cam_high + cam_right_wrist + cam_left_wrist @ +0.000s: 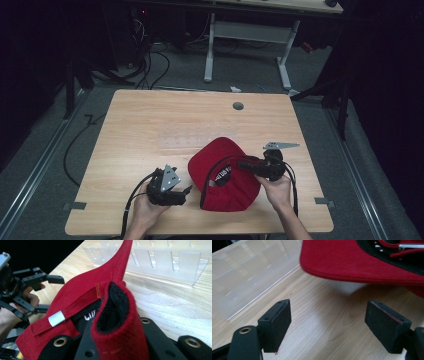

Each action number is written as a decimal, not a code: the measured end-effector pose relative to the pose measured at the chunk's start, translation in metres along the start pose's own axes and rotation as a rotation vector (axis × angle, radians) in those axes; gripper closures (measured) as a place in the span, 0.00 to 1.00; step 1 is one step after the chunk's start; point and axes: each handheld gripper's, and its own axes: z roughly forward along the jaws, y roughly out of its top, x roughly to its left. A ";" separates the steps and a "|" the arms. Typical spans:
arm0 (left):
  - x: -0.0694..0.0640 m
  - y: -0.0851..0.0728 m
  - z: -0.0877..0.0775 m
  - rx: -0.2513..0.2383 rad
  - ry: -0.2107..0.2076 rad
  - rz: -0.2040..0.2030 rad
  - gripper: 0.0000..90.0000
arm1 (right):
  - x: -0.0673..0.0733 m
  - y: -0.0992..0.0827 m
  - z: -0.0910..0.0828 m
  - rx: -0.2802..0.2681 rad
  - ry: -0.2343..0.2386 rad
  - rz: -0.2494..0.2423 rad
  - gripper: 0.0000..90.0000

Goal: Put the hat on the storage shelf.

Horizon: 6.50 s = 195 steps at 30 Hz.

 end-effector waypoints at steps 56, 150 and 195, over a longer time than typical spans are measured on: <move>-0.035 0.015 -0.015 0.091 -0.146 0.230 0.95 | 0.006 0.016 0.001 -0.057 0.045 0.067 0.57; 0.090 0.135 0.014 -0.314 0.094 -0.288 0.95 | -0.044 -0.060 0.025 0.043 -0.566 -0.116 0.38; 0.111 0.111 0.048 -0.321 0.216 -0.294 0.94 | -0.043 -0.060 0.025 0.045 -0.567 -0.122 0.37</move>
